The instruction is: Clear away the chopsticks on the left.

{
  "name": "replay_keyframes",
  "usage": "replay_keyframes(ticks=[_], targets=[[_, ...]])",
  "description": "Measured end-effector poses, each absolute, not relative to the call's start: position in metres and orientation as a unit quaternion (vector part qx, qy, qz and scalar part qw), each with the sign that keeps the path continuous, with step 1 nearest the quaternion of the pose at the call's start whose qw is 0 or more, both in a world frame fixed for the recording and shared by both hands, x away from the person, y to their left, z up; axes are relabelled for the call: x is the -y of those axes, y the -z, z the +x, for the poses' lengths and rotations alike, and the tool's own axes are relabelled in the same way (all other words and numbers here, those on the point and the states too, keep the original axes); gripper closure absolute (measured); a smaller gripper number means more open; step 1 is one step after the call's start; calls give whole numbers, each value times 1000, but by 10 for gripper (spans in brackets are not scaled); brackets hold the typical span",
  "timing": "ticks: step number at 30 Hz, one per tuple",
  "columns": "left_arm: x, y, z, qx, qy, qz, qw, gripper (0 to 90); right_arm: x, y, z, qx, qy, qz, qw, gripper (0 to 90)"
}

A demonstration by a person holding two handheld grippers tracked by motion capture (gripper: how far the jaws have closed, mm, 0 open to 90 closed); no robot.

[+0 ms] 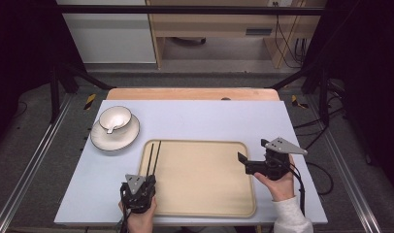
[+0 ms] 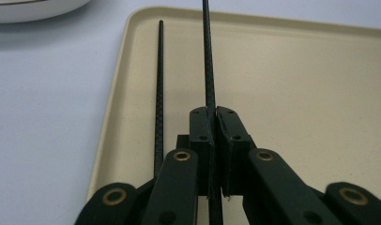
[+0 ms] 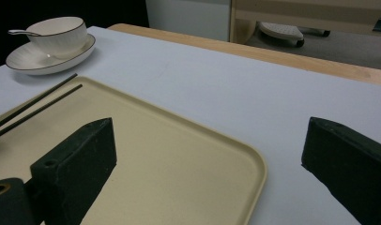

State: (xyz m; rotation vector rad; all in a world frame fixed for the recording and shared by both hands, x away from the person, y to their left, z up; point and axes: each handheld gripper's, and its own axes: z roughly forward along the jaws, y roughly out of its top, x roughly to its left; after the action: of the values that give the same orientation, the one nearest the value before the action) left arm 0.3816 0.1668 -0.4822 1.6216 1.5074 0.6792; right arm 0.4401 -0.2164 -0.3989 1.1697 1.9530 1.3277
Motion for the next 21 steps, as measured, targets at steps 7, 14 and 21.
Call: replay_keyframes(ticks=[7, 14, 21], targets=[[-166, 485, 388, -602, -264, 646, 389, 856, 217, 399, 440, -717, -488, 431, 250, 35], [-164, 485, 392, -607, -263, 655, 364, 855, 216, 400, 441, -718, -486, 431, 249, 35], [-164, 485, 394, -610, -258, 658, 358, 852, 216, 400, 441, -718, -486, 431, 251, 36]])
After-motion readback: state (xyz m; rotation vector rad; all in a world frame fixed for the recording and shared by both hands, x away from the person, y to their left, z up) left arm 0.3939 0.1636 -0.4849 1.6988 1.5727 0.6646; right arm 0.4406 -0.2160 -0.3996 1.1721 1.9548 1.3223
